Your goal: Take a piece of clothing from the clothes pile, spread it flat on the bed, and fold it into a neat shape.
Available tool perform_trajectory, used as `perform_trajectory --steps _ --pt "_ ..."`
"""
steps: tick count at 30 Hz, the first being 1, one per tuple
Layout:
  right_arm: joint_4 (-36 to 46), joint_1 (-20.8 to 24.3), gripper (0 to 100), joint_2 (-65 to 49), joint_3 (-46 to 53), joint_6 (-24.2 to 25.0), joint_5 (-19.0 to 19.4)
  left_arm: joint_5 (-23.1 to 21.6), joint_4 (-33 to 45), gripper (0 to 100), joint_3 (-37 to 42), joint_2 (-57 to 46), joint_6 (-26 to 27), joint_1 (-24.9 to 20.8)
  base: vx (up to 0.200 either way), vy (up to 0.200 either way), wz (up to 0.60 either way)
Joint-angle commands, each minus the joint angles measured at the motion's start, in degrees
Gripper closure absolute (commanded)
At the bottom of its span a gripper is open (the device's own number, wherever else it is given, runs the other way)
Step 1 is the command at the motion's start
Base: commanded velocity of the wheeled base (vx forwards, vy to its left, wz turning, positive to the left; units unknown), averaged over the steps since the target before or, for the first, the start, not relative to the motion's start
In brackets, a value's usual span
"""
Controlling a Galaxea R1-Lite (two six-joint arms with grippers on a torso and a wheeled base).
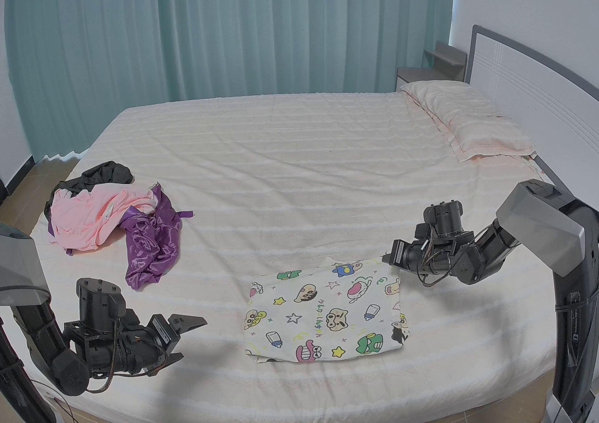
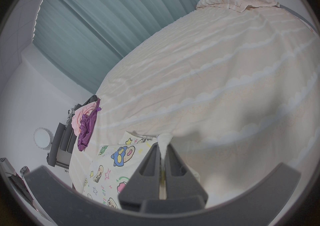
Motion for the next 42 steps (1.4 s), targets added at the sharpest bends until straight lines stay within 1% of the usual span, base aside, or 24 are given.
perform_trajectory --steps 1,2,6,10,11,12,13,15,17,19,20,21,22,24,25,27,30,32,37,41,42 --pt "0.1 -0.3 100 0.4 0.2 -0.1 0.0 -0.1 0.0 0 0.0 0.0 0.0 0.0 0.0 0.0 0.0" --pt "0.1 -0.6 0 0.5 0.2 0.0 0.0 -0.1 0.0 0 0.0 0.0 0.0 0.0 0.0 0.0 0.0" --pt "0.0 -1.5 0 -0.2 1.5 0.3 0.0 0.0 0.0 0 -0.3 0.3 0.0 0.0 0.0 0.0 0.0" --pt "-1.1 -2.1 0 -3.5 7.5 0.8 0.2 0.0 -0.6 0 -1.2 1.6 0.0 -0.1 0.0 0.0 0.0" --pt "-1.1 -2.1 0 -3.5 7.5 0.8 0.2 0.0 -0.6 0 -1.2 1.6 0.0 -0.1 0.0 0.0 0.0" --pt "-3.1 -1.7 0 -6.0 13.1 2.4 0.4 0.3 -2.2 0 -2.4 3.0 0.1 -0.4 0.0 0.0 0.0" --pt "-4.5 -1.4 0 -6.6 15.3 3.1 0.5 0.7 -3.0 0 -3.1 3.8 0.1 -0.8 0.0 0.0 0.0" --pt "-8.0 -0.6 0 -7.1 19.4 4.4 0.5 2.4 -4.2 0 -4.9 5.3 0.1 -2.3 0.0 0.0 0.0" --pt "-15.3 1.3 0 -6.5 25.0 5.9 0.3 6.9 -4.7 0 -9.1 7.9 0.2 -5.6 0.0 0.0 0.0" --pt "-20.5 2.0 0 -5.6 27.6 6.4 0.2 9.6 -4.4 0 -12.6 10.1 0.4 -7.8 0.0 0.0 0.0" --pt "-23.9 2.1 0 -4.8 29.3 6.6 0.4 11.0 -4.1 0 -15.7 11.9 0.8 -9.2 0.0 0.0 0.0" --pt "-24.4 2.2 0 -4.6 29.6 6.7 0.5 11.2 -4.1 0 -16.4 12.2 1.0 -9.5 0.0 0.0 0.0" --pt "-26.6 2.4 0 -3.3 30.5 6.8 0.5 11.6 -3.4 0 -19.5 14.1 2.5 -10.3 0.0 0.0 0.0" --pt "-27.8 2.4 0 -1.3 30.4 6.8 0.5 11.6 -1.2 0 -23.8 15.8 5.2 -10.9 0.0 0.0 0.0" --pt "-27.9 2.4 0 -1.3 30.3 6.8 0.5 11.6 -1.0 0 -24.1 16.0 5.4 -11.0 0.0 0.0 0.0" --pt "-29.1 2.4 0 -0.6 30.5 6.8 0.6 11.8 4.1 0 -31.7 19.8 8.7 -11.9 0.0 0.0 0.0" --pt "-29.4 3.2 0 -0.4 30.5 6.7 0.8 11.8 7.0 0 -35.5 22.0 10.0 -12.0 0.0 0.0 0.0" --pt "-29.4 3.4 0 -0.4 30.5 6.7 0.9 11.6 7.8 0 -36.0 22.6 10.1 -12.1 0.0 0.0 0.0" --pt "-29.7 4.8 0 0.4 29.6 6.5 1.2 11.5 10.2 0 -35.7 22.8 14.1 -12.1 0.0 0.0 0.0" --pt "-30.9 5.2 0 1.0 29.7 6.5 1.2 11.6 11.0 0 -35.4 22.8 14.1 -12.3 0.0 0.0 0.0" --pt "-32.4 5.4 0 2.2 29.8 6.0 0.8 11.9 11.4 0 -35.5 22.9 14.2 -13.3 0.0 0.0 0.0"
